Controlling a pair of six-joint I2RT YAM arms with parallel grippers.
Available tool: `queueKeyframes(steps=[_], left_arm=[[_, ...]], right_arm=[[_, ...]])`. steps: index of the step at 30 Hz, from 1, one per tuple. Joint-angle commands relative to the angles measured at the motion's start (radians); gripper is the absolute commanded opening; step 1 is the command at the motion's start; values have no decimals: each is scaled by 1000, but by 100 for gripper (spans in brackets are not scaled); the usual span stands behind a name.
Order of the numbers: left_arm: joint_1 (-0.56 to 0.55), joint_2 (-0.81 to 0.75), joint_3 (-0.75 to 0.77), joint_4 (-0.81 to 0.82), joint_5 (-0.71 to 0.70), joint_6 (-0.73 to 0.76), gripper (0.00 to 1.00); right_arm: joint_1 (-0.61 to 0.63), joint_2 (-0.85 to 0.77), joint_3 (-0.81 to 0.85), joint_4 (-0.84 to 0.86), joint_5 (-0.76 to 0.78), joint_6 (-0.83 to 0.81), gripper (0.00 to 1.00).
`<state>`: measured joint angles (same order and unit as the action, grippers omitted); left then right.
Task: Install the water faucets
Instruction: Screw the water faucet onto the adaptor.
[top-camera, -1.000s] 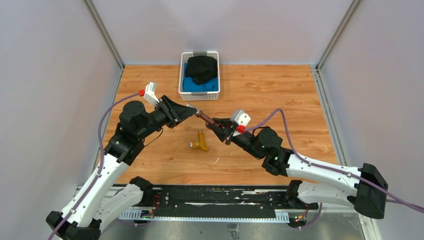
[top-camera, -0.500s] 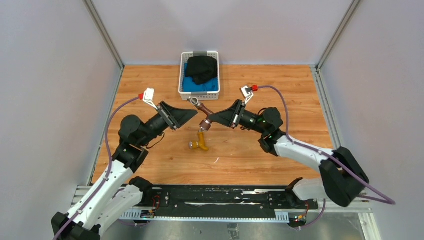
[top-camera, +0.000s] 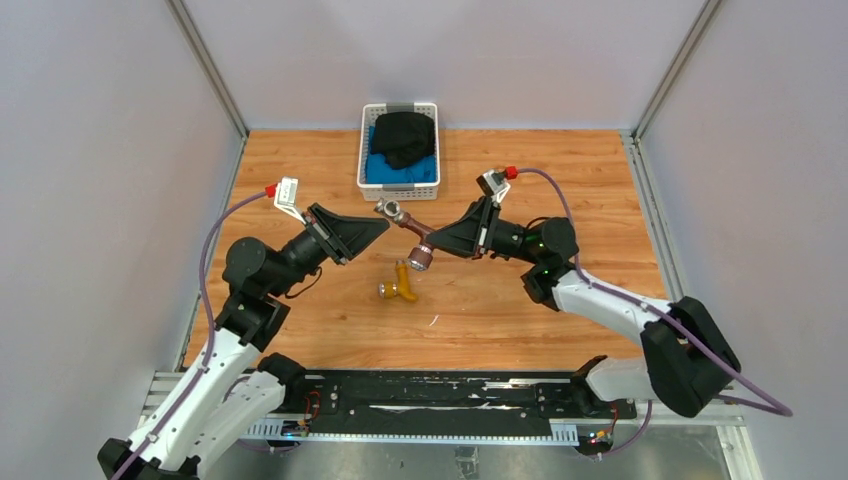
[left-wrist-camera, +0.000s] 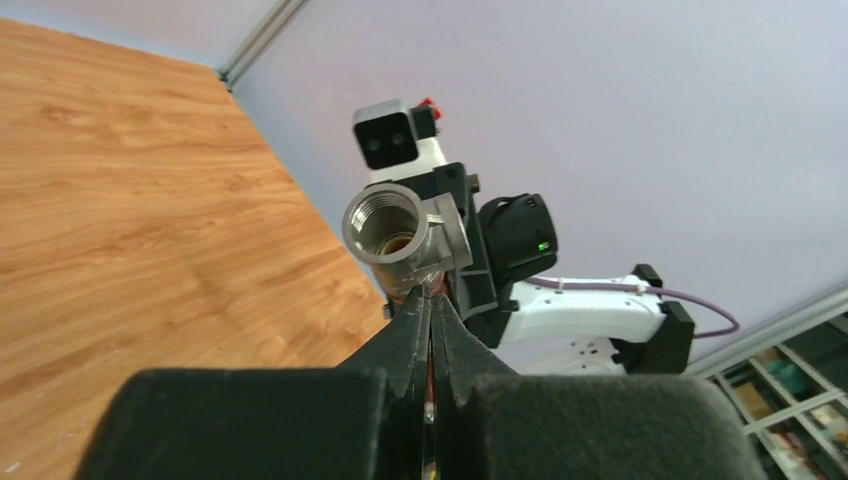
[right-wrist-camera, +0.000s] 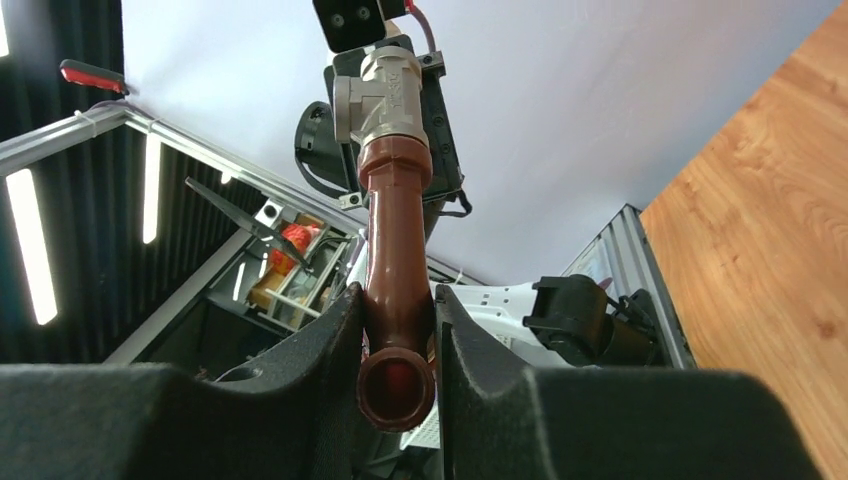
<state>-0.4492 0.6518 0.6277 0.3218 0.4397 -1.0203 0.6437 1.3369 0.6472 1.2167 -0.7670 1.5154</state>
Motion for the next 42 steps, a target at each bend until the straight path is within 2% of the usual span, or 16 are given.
queueKeyframes(steps=[1, 5, 8, 10, 11, 14, 17, 19, 22, 29, 31, 34, 38, 42], left_arm=[[-2, -27, 115, -209, 26, 90, 7], [-2, -59, 213, -430, 22, 177, 22], [-2, -66, 269, -528, 9, 203, 60], [-2, -48, 285, -535, 16, 182, 74], [-2, -27, 297, -550, 23, 168, 79], [-2, 64, 319, -576, 76, 103, 87], [-2, 121, 270, -477, 126, -9, 92], [-2, 119, 220, -382, 106, -92, 99], [-2, 119, 160, -267, 82, -170, 100], [-2, 155, 133, -276, 136, -131, 100], [-2, 154, 141, -287, 163, -54, 100], [-2, 147, 187, -411, 206, 195, 100], [-3, 156, 248, -543, 294, 442, 100], [-23, 188, 298, -628, 370, 541, 100]], right_arm=[[-54, -101, 4, -144, -35, -149, 0], [-92, -189, 40, -384, -61, -333, 0], [-101, -266, 99, -619, -73, -563, 0], [-98, -304, 146, -748, -68, -726, 0], [-100, -326, 164, -827, -61, -800, 0], [-98, -390, 187, -908, -21, -958, 0], [-86, -426, 209, -974, 17, -1067, 0], [-67, -438, 227, -1022, 58, -1146, 0], [-47, -446, 227, -1045, 101, -1181, 0], [-37, -391, 225, -1063, 97, -1179, 0], [-38, -359, 228, -1055, 58, -1158, 0], [-47, -325, 236, -1032, -33, -1124, 0], [-49, -249, 339, -1154, -199, -1186, 0], [-48, -205, 407, -1213, -312, -1225, 0]])
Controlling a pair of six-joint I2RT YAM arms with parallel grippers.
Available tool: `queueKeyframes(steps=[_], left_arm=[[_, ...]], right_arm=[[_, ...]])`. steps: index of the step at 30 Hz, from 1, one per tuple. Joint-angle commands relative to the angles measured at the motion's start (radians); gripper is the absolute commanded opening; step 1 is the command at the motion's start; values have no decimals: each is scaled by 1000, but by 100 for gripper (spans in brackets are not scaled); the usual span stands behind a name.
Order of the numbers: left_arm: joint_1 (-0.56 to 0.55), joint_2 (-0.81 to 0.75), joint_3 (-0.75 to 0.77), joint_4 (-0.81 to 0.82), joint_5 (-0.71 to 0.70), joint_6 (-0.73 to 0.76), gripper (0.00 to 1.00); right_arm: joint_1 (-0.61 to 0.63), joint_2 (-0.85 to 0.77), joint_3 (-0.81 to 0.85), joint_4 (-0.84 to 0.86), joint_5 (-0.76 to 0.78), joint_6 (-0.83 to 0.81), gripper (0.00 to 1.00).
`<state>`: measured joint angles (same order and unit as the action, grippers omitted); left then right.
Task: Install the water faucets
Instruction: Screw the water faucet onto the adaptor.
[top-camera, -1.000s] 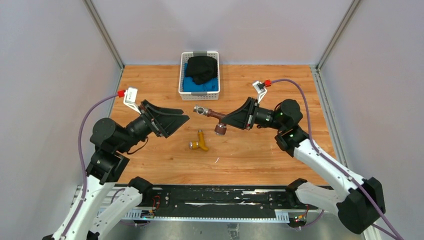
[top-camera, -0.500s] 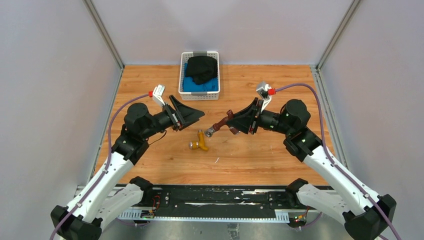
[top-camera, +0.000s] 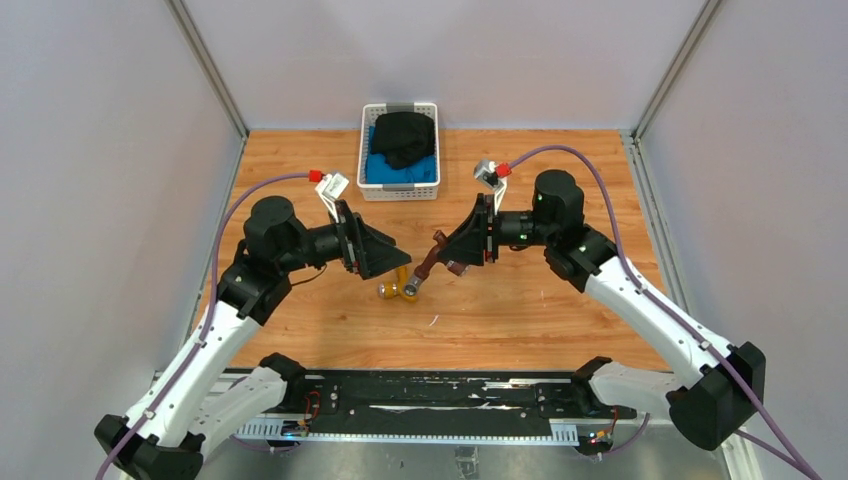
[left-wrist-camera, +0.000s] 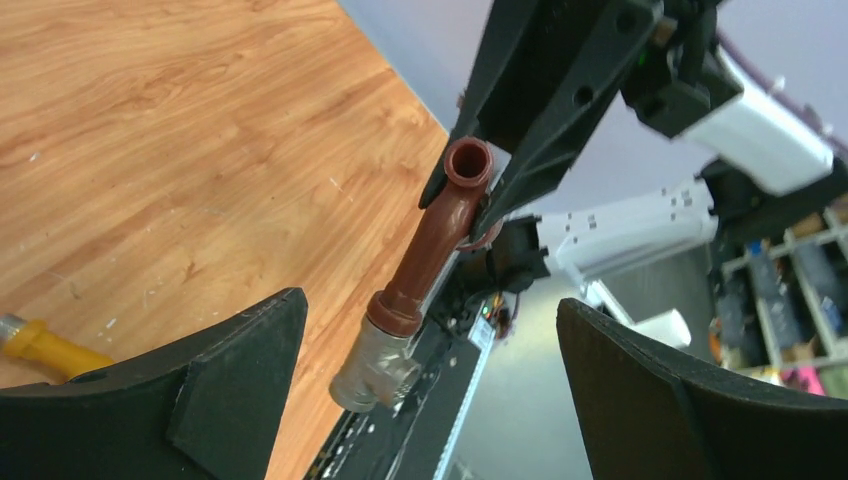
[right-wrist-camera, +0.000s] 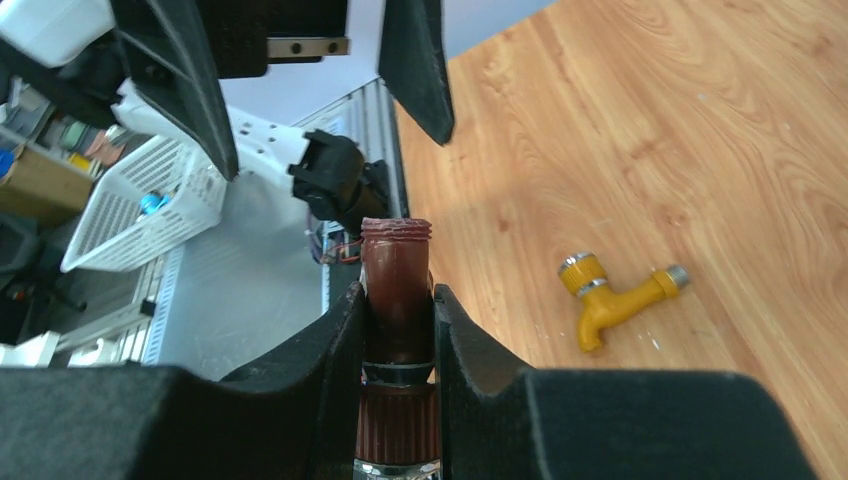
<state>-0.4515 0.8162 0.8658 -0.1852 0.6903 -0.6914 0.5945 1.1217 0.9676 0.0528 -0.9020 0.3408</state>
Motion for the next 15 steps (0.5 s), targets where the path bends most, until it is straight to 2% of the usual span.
queueKeyframes(steps=[1, 6, 10, 13, 15], left_arm=[[-31, 39, 69, -136, 133, 227, 99], [-99, 83, 82, -125, 162, 238, 99], [-125, 105, 82, -82, 175, 230, 93], [-152, 123, 81, -52, 203, 217, 90], [-155, 128, 89, -90, 194, 252, 91]], right_arm=[[0, 15, 98, -49, -194, -56, 0], [2, 65, 149, -96, -260, -67, 0], [2, 98, 162, -72, -294, -39, 0], [1, 115, 166, -61, -293, -14, 0], [2, 115, 166, -62, -275, -5, 0]])
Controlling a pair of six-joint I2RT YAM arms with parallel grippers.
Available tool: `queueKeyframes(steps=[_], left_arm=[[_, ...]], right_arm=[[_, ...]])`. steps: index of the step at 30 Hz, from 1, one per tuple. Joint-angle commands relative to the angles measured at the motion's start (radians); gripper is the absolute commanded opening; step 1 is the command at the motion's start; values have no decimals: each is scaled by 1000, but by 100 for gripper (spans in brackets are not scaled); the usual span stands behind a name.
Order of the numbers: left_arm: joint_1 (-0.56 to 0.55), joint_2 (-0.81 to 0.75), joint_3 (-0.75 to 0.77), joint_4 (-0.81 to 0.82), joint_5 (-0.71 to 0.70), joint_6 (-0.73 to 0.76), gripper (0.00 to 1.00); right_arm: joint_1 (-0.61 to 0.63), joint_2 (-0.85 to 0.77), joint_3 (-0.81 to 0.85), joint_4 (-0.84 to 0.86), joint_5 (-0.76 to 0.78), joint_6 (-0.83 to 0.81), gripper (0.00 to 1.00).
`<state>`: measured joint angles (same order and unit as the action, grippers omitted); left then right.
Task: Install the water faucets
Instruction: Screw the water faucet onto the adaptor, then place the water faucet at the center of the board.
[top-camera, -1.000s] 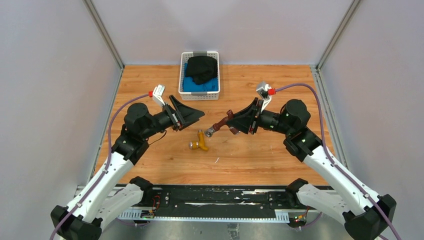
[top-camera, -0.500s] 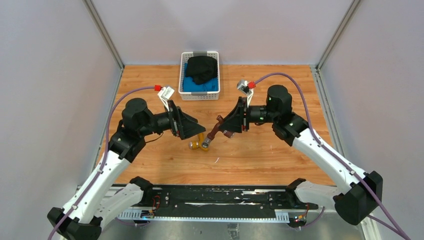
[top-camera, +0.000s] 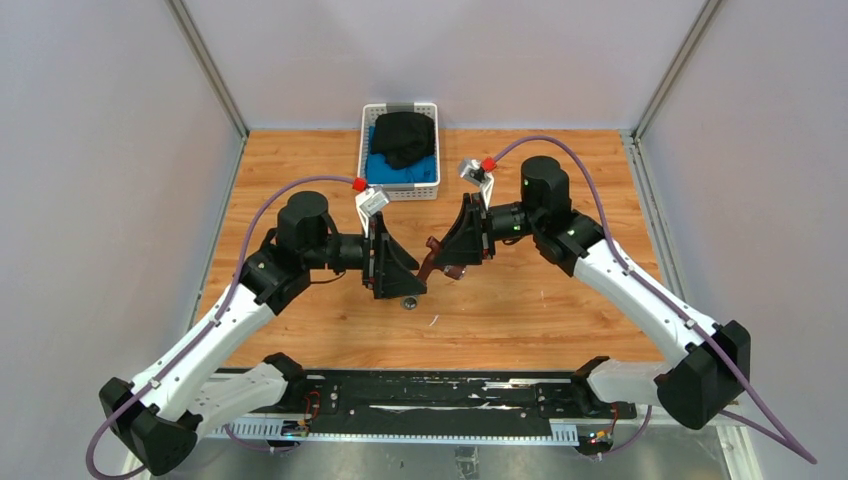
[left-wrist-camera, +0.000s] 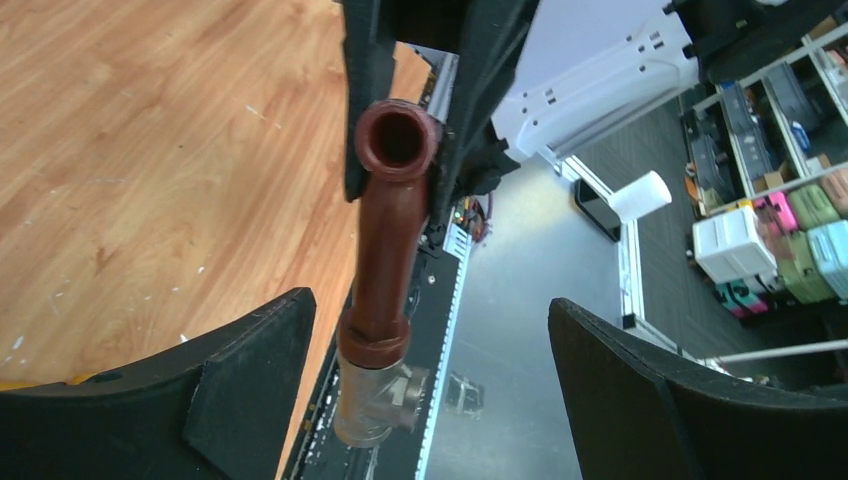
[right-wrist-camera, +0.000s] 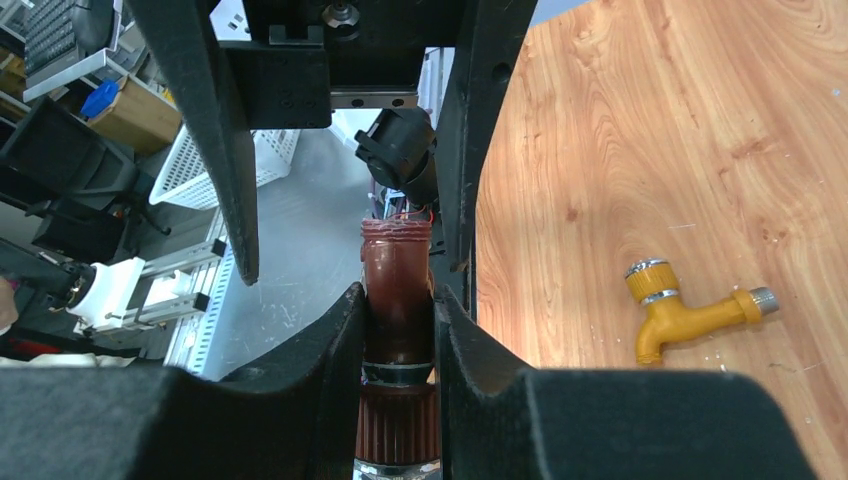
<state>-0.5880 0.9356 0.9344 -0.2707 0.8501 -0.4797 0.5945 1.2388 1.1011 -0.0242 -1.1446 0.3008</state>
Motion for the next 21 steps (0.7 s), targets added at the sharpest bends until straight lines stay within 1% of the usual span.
queueKeyframes(steps=[1, 3, 6, 10, 14, 18, 20, 21], left_arm=[[-19, 6, 22, -28, 27, 56, 91], [-18, -4, -5, -13, 33, 60, 91], [-19, -8, -43, 61, 66, 27, 89], [-21, 12, -64, 158, 95, -32, 77], [-37, 46, -46, 171, 92, -47, 68], [-47, 58, -31, 167, 86, -56, 42], [-49, 59, -22, 155, 78, -56, 23], [-49, 61, -14, 140, 67, -51, 12]], right_arm=[[1, -6, 28, 15, -32, 40, 0], [2, -20, 12, 71, -44, 58, 0], [2, -29, -4, 127, -86, 89, 0], [3, -14, -7, 156, -123, 118, 0], [11, -5, -4, 158, -122, 124, 0], [13, 8, 3, 153, -116, 128, 0], [13, 10, 8, 140, -107, 125, 0], [12, 13, 12, 125, -93, 120, 0]])
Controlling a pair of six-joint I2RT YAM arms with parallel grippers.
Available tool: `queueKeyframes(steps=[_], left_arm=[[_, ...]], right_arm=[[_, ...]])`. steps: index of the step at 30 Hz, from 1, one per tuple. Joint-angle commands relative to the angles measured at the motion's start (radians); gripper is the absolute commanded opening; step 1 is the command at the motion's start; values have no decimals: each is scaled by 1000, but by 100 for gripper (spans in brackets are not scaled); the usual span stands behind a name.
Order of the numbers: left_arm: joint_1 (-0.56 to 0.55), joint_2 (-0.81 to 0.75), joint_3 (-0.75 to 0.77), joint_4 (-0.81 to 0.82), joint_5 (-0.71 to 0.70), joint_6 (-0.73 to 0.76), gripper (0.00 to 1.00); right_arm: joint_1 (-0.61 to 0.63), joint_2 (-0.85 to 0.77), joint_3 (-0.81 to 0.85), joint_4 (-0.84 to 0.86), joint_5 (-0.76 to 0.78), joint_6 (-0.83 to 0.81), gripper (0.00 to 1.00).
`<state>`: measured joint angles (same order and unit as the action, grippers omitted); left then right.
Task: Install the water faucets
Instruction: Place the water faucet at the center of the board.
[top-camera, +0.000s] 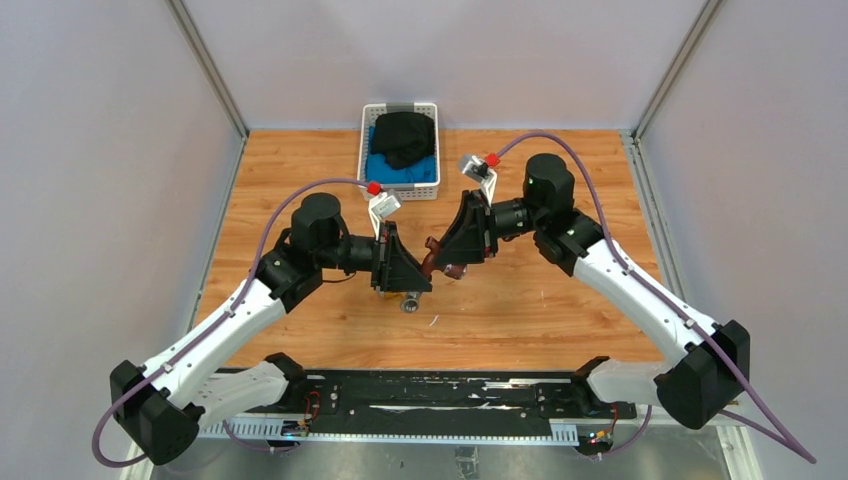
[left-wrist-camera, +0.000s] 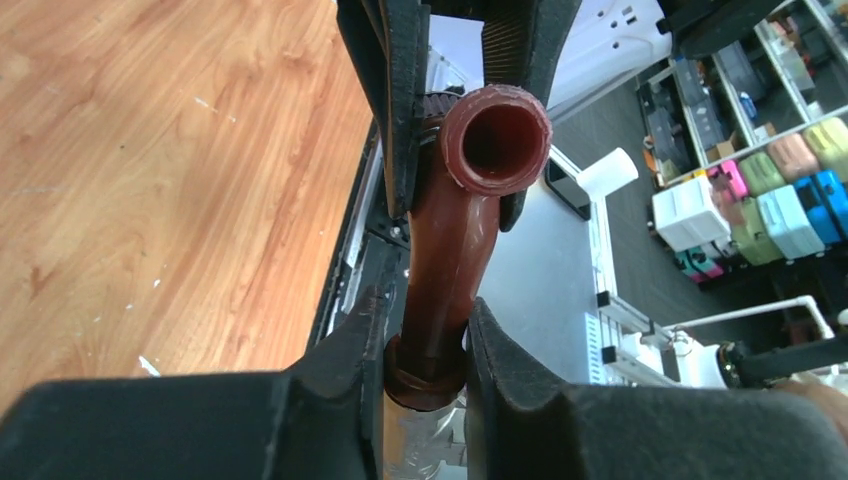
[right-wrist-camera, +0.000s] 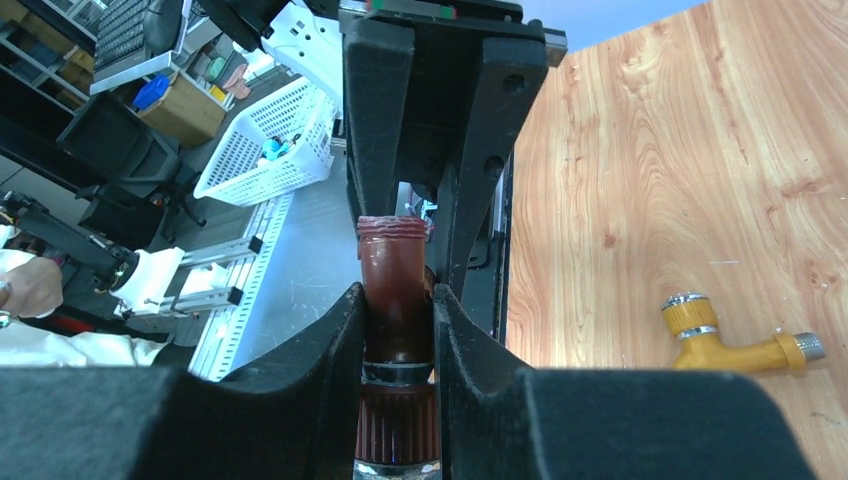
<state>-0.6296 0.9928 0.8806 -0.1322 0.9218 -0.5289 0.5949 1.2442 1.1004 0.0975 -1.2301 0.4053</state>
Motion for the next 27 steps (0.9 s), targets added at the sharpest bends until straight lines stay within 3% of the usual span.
queueKeyframes(steps=[1, 3, 4, 6, 9, 13, 17, 19, 24, 27], left_arm=[[-7, 5, 48, -19, -23, 6, 2], [-7, 7, 71, -86, -93, 31, 0], [-7, 8, 79, -109, -132, 36, 0], [-6, 4, 90, -146, -242, 32, 0], [8, -21, 78, -169, -416, -22, 0], [25, -52, 56, -204, -684, -135, 0], [23, -107, -71, -39, -883, -394, 0], [14, -132, -126, 27, -960, -485, 0], [-52, -144, -109, -21, -1128, -533, 0], [-57, -136, -100, -44, -1133, -561, 0]], right_arm=[[9, 11, 25, -33, 16, 4, 10], [-5, 10, 54, -138, 88, -35, 45], [-15, 1, 62, -182, 134, -58, 55], [-39, -39, 69, -281, 269, -95, 69], [-79, -128, 34, -346, 454, -114, 80], [-89, -278, -92, -317, 752, -101, 82], [-52, -417, -367, 58, 872, 150, 82], [25, -433, -444, 209, 889, 171, 83], [294, -378, -441, 261, 1129, 65, 85], [343, -282, -391, 259, 1152, 65, 86]])
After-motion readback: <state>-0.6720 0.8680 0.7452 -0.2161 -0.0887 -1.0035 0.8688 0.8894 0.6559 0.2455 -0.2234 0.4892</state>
